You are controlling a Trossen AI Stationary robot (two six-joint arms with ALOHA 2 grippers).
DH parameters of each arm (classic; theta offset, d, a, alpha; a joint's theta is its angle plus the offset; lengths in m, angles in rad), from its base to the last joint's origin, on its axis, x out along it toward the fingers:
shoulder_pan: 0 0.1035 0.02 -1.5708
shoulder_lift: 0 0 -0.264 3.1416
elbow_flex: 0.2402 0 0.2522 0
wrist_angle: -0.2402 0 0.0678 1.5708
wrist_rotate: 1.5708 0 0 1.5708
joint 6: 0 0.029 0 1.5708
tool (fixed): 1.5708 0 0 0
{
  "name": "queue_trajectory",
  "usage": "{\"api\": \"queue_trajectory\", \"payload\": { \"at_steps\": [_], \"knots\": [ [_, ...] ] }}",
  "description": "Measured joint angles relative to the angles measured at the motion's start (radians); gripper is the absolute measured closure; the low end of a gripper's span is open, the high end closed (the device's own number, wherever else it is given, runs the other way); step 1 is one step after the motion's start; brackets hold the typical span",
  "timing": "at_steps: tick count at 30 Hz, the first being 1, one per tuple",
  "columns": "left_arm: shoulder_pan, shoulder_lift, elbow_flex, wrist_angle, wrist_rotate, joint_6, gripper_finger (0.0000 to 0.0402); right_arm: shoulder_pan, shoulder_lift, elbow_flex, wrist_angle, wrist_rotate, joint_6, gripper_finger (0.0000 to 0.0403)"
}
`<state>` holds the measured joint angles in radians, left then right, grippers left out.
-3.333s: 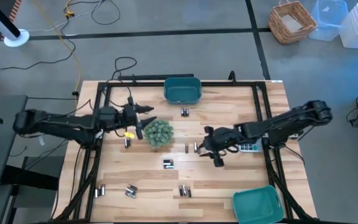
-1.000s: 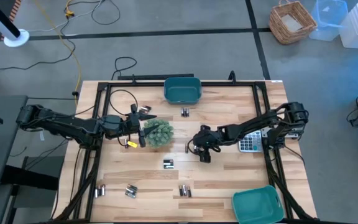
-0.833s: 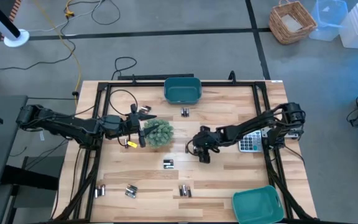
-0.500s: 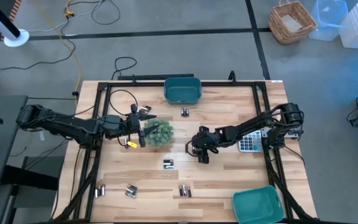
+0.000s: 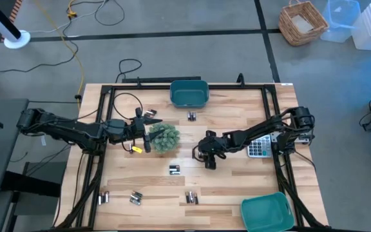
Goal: Sort batteries
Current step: Put the silver battery into the green bin
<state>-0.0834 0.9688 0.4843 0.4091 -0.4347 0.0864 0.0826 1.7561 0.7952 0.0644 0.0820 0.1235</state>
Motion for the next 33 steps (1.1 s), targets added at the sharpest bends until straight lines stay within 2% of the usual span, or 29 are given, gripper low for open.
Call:
{"api": "queue_trajectory", "payload": {
  "at_steps": [9, 26, 33],
  "knots": [
    [0.0, 0.0, 0.0, 0.0, 0.0, 0.0, 0.0209, 0.002, 0.0, 0.0, 0.001, 0.0, 0.001, 0.0182],
    [0.0, 0.0, 0.0, 0.0, 0.0, 0.0, 0.021, 0.003, -0.005, 0.0, -0.001, 0.0, 0.011, 0.0186],
    [0.0, 0.0, 0.0, 0.0, 0.0, 0.0, 0.021, 0.008, -0.059, 0.0, -0.018, 0.0, 0.004, 0.0186]
  ]
}}
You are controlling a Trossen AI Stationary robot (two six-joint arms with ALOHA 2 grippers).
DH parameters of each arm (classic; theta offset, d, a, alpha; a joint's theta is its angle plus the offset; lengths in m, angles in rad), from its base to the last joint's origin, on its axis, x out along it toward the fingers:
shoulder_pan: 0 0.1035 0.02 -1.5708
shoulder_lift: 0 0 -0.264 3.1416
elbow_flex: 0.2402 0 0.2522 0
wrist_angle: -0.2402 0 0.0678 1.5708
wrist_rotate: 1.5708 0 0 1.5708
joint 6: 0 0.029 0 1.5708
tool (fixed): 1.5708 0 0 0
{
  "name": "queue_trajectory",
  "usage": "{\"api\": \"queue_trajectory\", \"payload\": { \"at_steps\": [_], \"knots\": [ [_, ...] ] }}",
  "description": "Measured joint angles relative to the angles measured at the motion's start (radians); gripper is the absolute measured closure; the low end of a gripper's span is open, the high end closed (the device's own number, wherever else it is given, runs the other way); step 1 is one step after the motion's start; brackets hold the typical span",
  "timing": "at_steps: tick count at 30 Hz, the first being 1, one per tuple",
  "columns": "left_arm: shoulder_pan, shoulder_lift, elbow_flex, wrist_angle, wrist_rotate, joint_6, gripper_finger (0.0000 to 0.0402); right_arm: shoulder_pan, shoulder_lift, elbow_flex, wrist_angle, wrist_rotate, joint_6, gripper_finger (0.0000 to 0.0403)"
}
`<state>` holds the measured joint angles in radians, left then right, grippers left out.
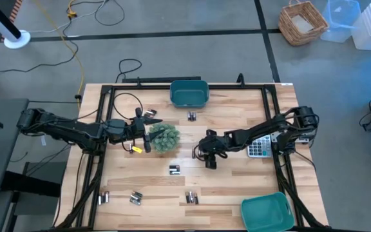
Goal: Sort batteries
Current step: Put the silver battery into the green bin
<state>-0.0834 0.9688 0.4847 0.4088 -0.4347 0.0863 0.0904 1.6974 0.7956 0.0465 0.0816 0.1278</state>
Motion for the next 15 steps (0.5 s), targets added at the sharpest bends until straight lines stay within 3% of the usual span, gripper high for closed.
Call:
{"api": "queue_trajectory", "payload": {
  "at_steps": [15],
  "knots": [
    [0.0, 0.0, 0.0, 0.0, 0.0, -0.001, 0.021, 0.067, -0.275, 0.0, -0.139, -0.002, -0.09, 0.0186]
  ]
}}
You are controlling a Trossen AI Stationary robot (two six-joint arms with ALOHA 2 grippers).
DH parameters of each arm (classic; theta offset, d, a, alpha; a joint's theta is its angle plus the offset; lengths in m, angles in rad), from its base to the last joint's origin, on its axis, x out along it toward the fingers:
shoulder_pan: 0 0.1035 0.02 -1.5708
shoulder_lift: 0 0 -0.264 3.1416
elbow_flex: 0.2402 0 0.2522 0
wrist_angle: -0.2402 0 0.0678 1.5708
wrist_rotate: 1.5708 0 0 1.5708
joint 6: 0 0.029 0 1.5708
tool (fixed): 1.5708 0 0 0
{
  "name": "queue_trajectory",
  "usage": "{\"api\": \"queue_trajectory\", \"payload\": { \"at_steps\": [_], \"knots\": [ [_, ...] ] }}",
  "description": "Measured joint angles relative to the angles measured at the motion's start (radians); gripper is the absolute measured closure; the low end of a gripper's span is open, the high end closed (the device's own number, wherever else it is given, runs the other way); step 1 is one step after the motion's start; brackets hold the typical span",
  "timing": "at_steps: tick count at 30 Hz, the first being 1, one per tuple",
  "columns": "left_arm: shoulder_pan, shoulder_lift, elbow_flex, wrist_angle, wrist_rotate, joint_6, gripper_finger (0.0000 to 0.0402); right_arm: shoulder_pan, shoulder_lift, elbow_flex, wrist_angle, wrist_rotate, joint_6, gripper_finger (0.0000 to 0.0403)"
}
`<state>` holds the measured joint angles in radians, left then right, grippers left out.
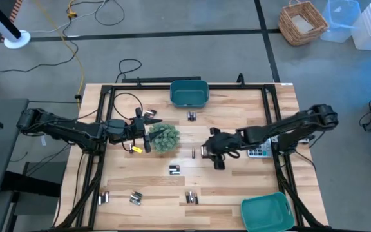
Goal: Sort batteries
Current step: Put the silver battery into the green bin
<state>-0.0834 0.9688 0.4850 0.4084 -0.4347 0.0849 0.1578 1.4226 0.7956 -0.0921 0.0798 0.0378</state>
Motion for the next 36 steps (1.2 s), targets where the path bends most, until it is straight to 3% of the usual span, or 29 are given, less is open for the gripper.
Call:
{"api": "queue_trajectory", "payload": {
  "at_steps": [9, 19, 29, 36],
  "knots": [
    [0.0, 0.0, 0.0, 0.0, 0.0, -0.002, 0.021, 0.125, -0.224, 0.0, -0.175, -0.003, 0.034, 0.0186],
    [0.0, 0.0, 0.0, 0.0, 0.0, -0.043, 0.021, 0.334, -0.371, 0.0, -0.272, -0.005, 0.068, 0.0186],
    [0.0, 0.0, 0.0, 0.0, 0.0, -0.088, 0.021, 0.585, -0.418, 0.0, -0.283, -0.047, 0.128, 0.0186],
    [0.0, 0.0, 0.0, 0.0, 0.0, -0.159, 0.021, 0.797, -0.409, 0.0, -0.308, -0.054, 0.292, 0.0186]
  ]
}}
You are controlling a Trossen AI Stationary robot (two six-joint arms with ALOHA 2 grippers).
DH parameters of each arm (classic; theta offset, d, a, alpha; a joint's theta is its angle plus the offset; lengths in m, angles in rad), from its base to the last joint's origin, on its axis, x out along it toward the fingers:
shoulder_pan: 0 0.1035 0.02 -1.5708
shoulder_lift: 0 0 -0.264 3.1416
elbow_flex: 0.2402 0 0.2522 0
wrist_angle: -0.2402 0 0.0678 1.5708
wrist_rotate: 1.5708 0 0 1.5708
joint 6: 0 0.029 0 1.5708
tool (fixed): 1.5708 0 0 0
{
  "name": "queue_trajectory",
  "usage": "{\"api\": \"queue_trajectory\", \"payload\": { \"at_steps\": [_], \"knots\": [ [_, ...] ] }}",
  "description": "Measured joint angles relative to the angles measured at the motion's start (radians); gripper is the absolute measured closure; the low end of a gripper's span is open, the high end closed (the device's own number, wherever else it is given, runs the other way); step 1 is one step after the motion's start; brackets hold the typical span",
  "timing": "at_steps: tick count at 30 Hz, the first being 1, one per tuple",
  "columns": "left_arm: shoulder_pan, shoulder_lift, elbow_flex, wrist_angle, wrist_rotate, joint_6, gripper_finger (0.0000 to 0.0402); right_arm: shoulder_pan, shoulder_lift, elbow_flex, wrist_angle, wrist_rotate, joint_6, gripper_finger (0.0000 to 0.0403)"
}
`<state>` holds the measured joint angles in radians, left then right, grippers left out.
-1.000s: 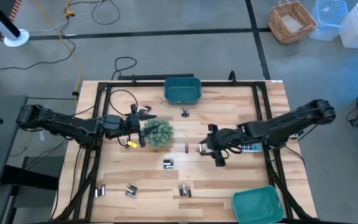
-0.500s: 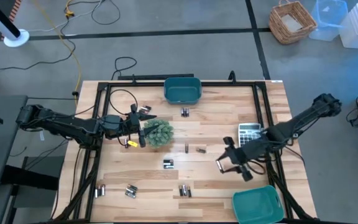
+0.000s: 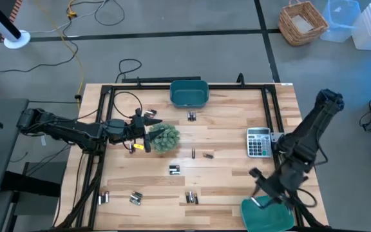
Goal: Sort batteries
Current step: Put the silver battery into the green bin
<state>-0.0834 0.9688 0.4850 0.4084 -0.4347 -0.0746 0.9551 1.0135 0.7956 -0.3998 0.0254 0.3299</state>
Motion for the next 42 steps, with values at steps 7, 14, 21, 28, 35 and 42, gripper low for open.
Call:
{"api": "queue_trajectory", "payload": {
  "at_steps": [7, 14, 21, 28, 35, 42],
  "knots": [
    [0.0, 0.0, 0.0, 0.0, 0.0, -0.022, 0.021, 0.137, 0.07, 0.0, -0.009, 0.001, 0.209, 0.0183],
    [0.0, 0.0, 0.0, 0.0, 0.0, -0.039, 0.021, 0.163, 0.155, 0.0, -0.037, 0.005, 0.345, 0.0157],
    [0.0, 0.0, 0.0, 0.0, 0.0, -0.039, 0.021, 0.155, 0.202, 0.0, -0.057, 0.006, 0.391, 0.0143],
    [0.0, 0.0, 0.0, -0.011, 0.0, -0.052, 0.021, 0.155, 0.202, 0.0, -0.057, 0.031, 0.491, 0.0142],
    [0.0, 0.0, 0.0, -0.018, 0.0, -0.062, 0.021, 0.154, 0.202, 0.0, -0.058, 0.05, 0.608, 0.0142],
    [0.0, 0.0, 0.0, -0.026, 0.0, -0.066, 0.021, 0.155, 0.202, 0.0, -0.058, 0.05, 0.702, 0.0142]
  ]
}}
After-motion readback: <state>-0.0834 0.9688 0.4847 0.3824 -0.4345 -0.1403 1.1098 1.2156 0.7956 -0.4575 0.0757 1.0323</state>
